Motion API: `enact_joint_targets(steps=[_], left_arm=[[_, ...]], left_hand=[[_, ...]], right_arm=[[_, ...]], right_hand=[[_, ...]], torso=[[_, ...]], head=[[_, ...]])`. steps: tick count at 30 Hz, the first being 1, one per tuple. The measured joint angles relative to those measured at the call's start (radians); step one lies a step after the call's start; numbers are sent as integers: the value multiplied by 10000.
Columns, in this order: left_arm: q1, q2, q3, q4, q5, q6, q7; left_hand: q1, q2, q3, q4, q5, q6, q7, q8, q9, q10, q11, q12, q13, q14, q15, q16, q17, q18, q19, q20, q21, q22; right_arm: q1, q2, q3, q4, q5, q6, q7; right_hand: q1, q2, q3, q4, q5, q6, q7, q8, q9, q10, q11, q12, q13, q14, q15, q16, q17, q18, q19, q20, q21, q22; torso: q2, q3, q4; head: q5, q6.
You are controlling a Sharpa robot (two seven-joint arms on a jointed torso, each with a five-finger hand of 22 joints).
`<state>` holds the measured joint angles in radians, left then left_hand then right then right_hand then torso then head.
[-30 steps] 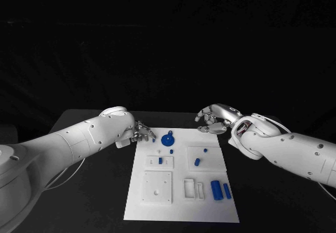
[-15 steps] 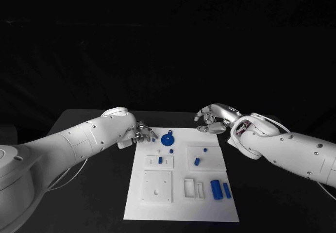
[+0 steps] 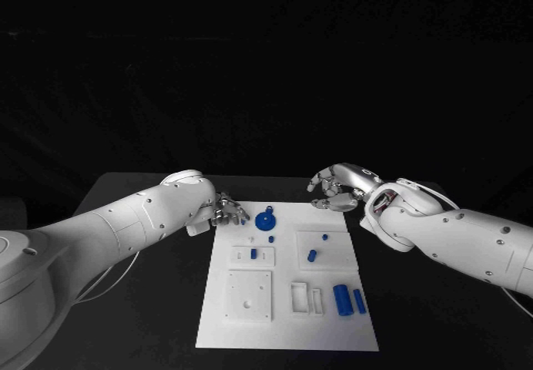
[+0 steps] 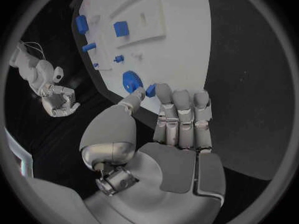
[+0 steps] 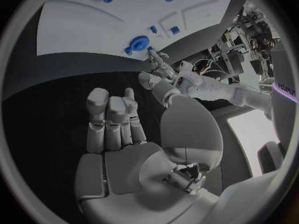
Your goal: Assemble the parts on the task board
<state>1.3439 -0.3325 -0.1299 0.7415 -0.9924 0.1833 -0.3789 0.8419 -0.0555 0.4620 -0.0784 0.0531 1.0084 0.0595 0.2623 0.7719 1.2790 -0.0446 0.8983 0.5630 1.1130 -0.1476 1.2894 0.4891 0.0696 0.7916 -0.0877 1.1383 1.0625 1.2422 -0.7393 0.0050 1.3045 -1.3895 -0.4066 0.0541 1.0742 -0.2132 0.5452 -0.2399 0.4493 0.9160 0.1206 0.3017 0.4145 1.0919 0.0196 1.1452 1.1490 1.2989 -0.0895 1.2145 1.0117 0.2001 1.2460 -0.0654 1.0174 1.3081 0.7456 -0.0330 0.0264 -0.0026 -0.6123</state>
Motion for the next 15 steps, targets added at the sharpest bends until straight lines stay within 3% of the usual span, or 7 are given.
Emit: enact_joint_targets(steps=[6,10,12,15], left_arm=[[2,10,5,-12,90,2,41],[4,12,6,-52,161,1,57],[4,12,6,-65,198,0,67],[4,17,6,-66,243,0,77]], left_hand=[[251,251,3,-302,0,-22,22,0,-20,0,0,0,11,-1,1,0,-1,1,0,0,0,23],[293,293,-23,-358,0,-37,35,0,-36,0,0,-39,21,-2,2,0,-1,1,0,0,0,23],[323,400,-2,-441,0,-83,61,0,-66,0,0,-39,21,-34,34,0,-1,-108,0,0,0,35],[339,432,-8,-501,0,-98,73,0,-82,0,0,-39,31,-35,35,0,-1,-107,0,0,0,35]], right_arm=[[0,4,0,-4,0,3,-3],[0,5,0,-6,0,5,-4],[1,8,0,-7,-1,5,-5],[1,10,0,-9,-1,7,-6]], right_hand=[[0,0,0,0,0,-1,0,0,0,0,0,0,0,0,0,0,-1,0,26,-27,0,-1],[0,0,0,0,0,-8,-7,0,0,0,0,0,-2,0,0,0,-1,-1,26,-27,0,-1],[0,0,0,0,0,3,4,0,0,0,0,0,-9,0,0,0,-1,0,26,-27,0,-1],[0,0,0,0,0,21,22,0,0,0,0,0,-8,0,0,0,-2,-1,26,-26,0,-2]], torso=[[-4,-4,0],[-4,-4,6],[-4,-4,6],[-4,-4,6]], head=[[0,-2],[0,-5],[-1,-6],[-1,-1]])
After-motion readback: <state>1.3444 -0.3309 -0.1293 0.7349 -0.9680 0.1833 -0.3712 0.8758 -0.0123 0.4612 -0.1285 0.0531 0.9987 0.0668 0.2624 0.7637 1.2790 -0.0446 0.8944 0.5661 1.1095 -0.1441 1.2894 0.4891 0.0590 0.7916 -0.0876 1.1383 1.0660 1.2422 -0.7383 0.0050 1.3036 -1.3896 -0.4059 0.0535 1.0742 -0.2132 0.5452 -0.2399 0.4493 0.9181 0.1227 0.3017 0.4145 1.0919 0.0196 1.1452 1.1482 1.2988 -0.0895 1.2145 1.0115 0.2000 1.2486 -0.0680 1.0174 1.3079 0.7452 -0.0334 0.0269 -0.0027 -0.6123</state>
